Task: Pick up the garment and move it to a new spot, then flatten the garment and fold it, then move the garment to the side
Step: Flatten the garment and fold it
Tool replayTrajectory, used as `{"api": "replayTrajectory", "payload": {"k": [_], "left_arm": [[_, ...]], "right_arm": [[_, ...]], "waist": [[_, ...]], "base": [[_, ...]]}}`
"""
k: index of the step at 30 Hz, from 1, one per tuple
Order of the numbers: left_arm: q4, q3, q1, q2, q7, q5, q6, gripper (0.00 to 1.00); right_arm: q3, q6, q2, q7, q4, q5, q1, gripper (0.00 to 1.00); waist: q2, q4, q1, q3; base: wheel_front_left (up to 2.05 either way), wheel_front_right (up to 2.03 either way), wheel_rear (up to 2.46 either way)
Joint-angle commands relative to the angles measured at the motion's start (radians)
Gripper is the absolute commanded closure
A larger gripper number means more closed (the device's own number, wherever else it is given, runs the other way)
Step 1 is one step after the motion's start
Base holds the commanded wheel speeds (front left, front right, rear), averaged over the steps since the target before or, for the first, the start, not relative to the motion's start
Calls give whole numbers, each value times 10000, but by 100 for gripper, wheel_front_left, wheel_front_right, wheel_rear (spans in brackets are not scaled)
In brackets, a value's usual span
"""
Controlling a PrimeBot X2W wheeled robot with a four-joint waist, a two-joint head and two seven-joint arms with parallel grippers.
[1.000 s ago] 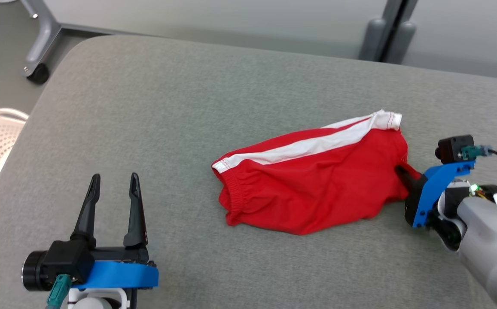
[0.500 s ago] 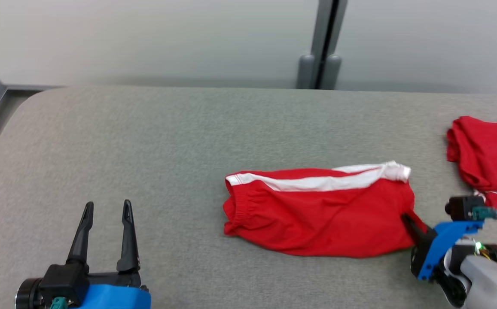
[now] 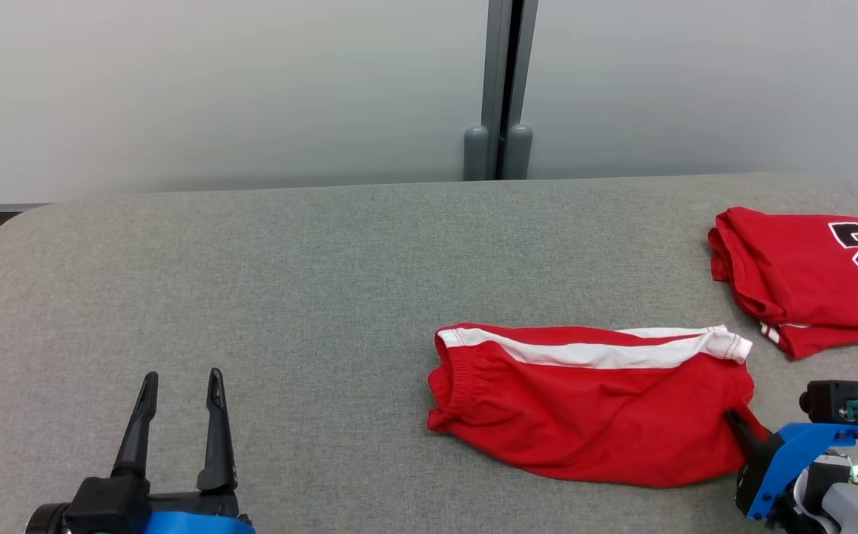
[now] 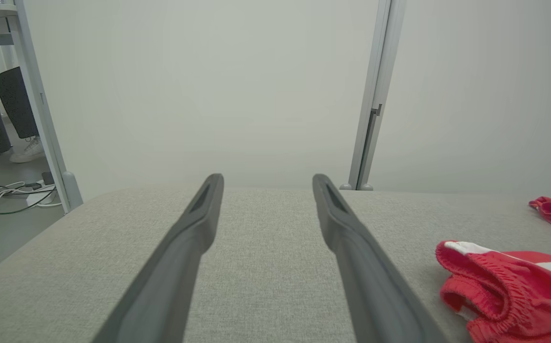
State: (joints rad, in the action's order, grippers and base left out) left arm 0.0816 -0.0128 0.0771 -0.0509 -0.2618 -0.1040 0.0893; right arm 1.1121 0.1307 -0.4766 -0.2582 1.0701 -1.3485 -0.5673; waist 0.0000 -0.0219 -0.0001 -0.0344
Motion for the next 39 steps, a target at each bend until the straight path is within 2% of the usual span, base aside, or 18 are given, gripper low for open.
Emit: {"api": "replayTrajectory", "payload": {"k": [1,7,15,23,39], "left_arm": [[12,10,71,7,-41,44,48,0],[184,41,159,7,-41,74,95,0],[294,63,306,5,-41,25,139,0],[362,278,316,4,-41,-57,179,0],[515,625,108,6,-41,-104,248,0]], "right_arm": [[-58,2,80,-67,-27,40,-137,100],[-336,2,283,-70,-122,317,-387,100],[-1577,3,609,-68,-1073,1627,-767,100],[-2326,3,1461,-68,-1963,2984,-731,100],[-1834,3,3348,-23,-1114,3905,-412,100]], "waist": [[0,1,1,17],[0,-116,1,278],[0,-334,1,604],[0,-896,1,819],[0,-1731,1,644]], "base": [[0,0,0],[0,0,0],[0,0,0],[0,0,0],[0,0,0]]}}
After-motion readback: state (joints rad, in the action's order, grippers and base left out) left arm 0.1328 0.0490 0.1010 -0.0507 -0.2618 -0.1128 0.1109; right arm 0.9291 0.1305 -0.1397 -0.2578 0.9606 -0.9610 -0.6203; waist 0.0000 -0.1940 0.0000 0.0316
